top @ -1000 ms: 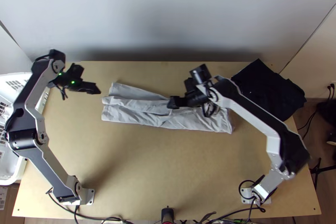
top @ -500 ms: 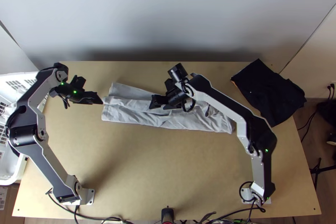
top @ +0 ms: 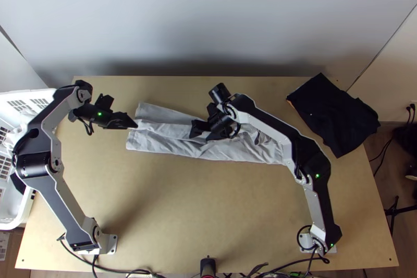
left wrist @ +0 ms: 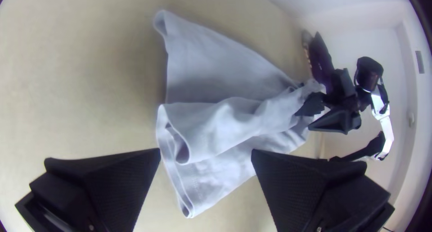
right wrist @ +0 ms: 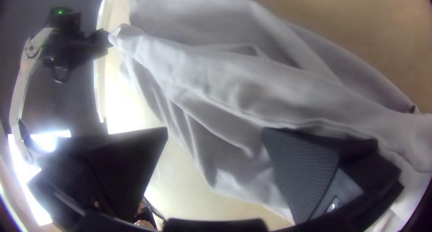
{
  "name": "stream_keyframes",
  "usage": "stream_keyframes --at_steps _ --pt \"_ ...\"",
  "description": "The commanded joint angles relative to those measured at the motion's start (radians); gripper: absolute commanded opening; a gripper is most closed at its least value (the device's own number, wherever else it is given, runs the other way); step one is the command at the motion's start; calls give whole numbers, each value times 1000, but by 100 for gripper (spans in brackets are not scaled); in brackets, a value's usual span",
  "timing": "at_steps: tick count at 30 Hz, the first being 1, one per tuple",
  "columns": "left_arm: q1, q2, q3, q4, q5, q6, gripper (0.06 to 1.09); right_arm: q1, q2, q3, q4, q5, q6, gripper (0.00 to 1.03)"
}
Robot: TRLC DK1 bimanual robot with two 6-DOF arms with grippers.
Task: Fold the t-shirt
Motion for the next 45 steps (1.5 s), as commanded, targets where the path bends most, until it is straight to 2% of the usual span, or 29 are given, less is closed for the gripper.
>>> stream_keyframes --at_steps 1,8,13,17,26,31,39,41,42,43,44,45 --pt "-8 4 3 1 87 6 104 -17 37 -3 0 2 -20 98" --pt "-16 29 4 28 92 4 104 -15 26 -3 0 2 -20 98" --pt "-5 18 27 33 45 6 104 -18 20 -12 0 2 -22 98" --pt "0 22 33 51 -80 23 104 -18 18 -20 1 2 -25 98" --pt "-11 62 35 70 -98 30 104 -20 18 -21 7 2 -28 98" --pt "-31 79 41 80 -66 29 104 -23 17 -23 7 2 -28 98" --pt "-51 95 63 103 64 -43 104 -24 11 -33 7 2 -30 98" --pt "-52 101 64 116 135 -85 102 -26 11 -33 9 2 -30 98" --pt "-59 107 67 119 160 -91 90 -24 11 -33 9 2 -30 98" --pt "-63 108 67 130 176 -105 72 -24 11 -33 9 2 -30 98" --pt "-69 113 67 150 183 -131 45 -23 11 -33 10 2 -30 98" --pt "-74 114 63 182 183 -161 12 -21 11 -33 10 2 -28 98"
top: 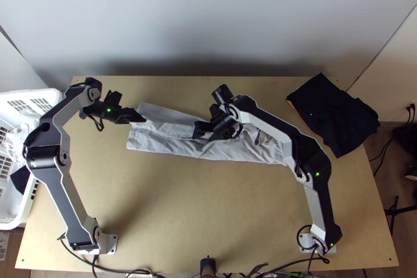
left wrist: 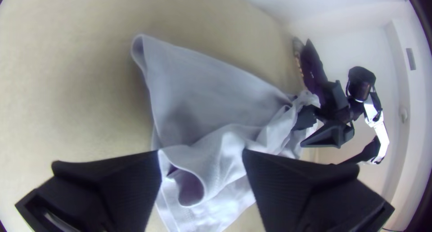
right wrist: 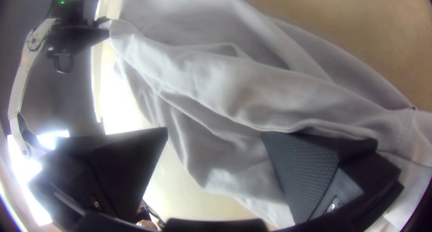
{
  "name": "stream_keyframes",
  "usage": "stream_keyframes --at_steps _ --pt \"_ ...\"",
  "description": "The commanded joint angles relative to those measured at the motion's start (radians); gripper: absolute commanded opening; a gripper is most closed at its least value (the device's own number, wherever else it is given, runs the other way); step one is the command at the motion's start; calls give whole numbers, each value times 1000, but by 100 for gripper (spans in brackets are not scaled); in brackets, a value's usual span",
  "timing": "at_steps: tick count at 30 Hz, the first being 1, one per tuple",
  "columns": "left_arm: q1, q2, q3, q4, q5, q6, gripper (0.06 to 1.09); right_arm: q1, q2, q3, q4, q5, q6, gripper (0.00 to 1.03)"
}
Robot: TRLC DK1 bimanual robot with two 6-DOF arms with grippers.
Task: Fold the t-shirt
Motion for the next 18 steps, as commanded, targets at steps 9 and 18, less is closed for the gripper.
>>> stream_keyframes --at_steps 9,18 --pt "-58 -11 -16 129 89 -156 9 -14 -10 -2 3 0 2 98" --pt "-85 -176 21 96 37 -205 9 -35 -21 -4 4 0 1 98"
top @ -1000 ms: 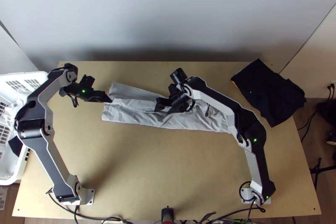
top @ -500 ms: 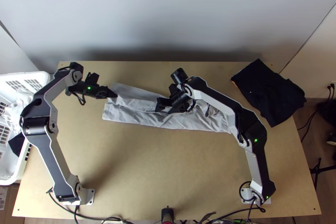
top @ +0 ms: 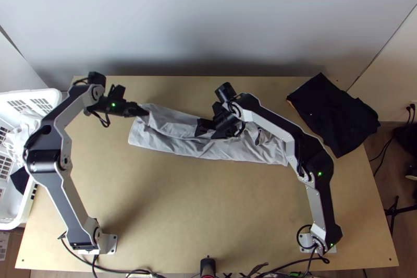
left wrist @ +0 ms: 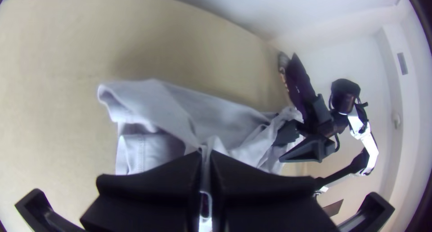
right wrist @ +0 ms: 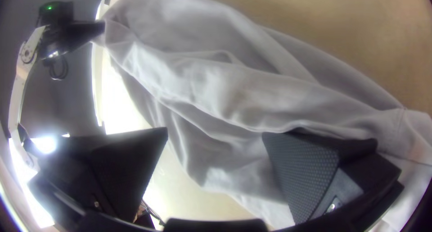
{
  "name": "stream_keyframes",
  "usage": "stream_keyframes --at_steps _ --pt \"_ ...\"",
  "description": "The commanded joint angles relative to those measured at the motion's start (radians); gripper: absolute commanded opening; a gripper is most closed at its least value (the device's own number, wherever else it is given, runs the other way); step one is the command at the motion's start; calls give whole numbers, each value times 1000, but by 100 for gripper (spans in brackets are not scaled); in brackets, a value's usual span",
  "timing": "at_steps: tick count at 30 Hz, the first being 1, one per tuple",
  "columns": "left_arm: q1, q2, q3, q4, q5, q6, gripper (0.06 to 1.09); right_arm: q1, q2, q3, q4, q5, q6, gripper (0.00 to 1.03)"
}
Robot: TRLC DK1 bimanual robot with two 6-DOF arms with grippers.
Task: Fold the t-shirt
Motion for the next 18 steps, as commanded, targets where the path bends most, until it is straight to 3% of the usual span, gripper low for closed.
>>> stream_keyframes --at_steps 1,8,18 --pt "-42 -138 38 -17 -47 -44 9 -17 -9 0 4 0 -1 98" --pt "-146 -234 85 -21 -141 -38 9 -20 -15 2 4 0 1 98" --pt "-126 -195 73 -21 -184 -10 9 -29 -27 -7 4 0 -1 98"
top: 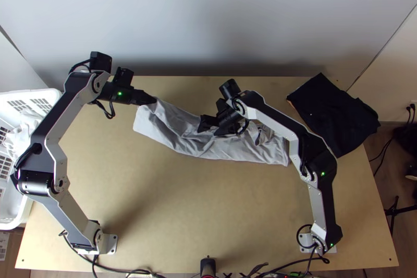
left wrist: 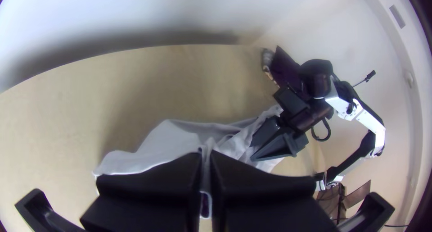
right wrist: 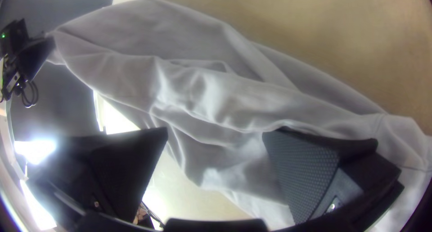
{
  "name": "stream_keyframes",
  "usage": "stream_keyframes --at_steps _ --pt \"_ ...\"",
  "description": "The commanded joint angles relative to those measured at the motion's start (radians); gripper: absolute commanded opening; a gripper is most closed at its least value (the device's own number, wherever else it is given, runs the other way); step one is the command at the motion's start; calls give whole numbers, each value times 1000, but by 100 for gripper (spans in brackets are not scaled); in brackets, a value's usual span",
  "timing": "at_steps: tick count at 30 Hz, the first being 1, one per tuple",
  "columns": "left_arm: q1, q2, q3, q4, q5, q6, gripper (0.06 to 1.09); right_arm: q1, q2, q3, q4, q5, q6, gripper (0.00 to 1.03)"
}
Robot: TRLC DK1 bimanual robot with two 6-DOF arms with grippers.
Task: Fold the t-shirt
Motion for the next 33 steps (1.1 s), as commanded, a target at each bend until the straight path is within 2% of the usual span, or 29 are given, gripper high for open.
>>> stream_keyframes --at_steps 1,11,23,24,25,26,27,33 --pt "30 26 -4 0 -38 25 9 -6 -9 -12 0 -1 1 98" --pt "150 233 -17 27 -86 68 9 -2 -14 -26 3 -2 -7 98" --pt "113 374 -28 49 -156 100 10 1 -15 -26 5 -2 -9 98" --pt "108 374 -28 49 -167 102 26 -1 -15 -27 5 -2 -9 98" --pt "108 369 -28 49 -173 102 58 -1 -17 -29 5 -2 -9 98" --pt "108 360 -28 44 -172 105 100 -1 -18 -29 5 -2 -9 98" --pt "110 343 -30 38 -170 113 104 1 -20 -31 5 -2 -9 98" --pt "128 213 -31 -22 -166 119 104 8 -25 -44 8 -2 -15 98"
